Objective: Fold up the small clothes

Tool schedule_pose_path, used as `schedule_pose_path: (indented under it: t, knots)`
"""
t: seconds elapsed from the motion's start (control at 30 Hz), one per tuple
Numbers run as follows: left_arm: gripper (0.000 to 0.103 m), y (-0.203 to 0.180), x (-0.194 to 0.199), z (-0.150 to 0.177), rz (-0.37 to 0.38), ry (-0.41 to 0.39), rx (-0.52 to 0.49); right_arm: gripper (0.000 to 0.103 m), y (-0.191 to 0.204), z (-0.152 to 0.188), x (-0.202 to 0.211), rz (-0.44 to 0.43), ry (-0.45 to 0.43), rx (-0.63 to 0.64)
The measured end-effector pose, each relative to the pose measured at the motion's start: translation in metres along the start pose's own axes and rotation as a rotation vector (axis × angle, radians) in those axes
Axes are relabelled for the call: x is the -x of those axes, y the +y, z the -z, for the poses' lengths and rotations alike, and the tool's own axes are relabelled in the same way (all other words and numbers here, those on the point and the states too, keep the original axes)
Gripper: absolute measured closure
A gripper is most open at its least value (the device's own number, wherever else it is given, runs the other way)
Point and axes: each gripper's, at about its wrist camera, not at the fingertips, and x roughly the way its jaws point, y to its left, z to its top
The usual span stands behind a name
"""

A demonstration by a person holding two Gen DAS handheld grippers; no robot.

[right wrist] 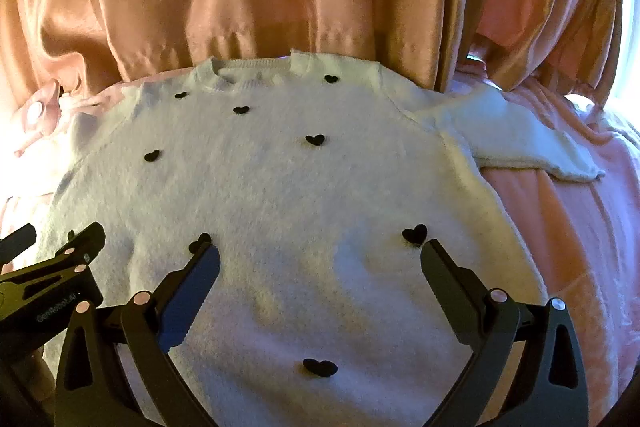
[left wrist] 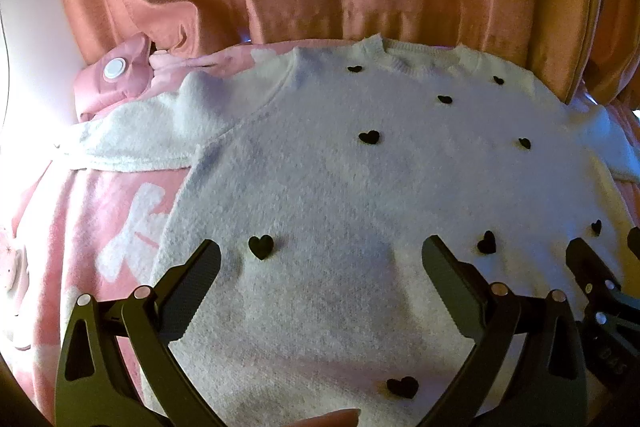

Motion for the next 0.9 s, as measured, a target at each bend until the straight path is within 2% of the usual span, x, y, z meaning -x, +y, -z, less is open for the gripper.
schedule_pose_path:
  t: [0.9]
  knots:
    - [0.005,-0.0018,-0.0080,0.0012,-0.001,0.017,-0.002,0.005,0.0039,0.0001,-0.0034,-0.002,0.010,-0.003]
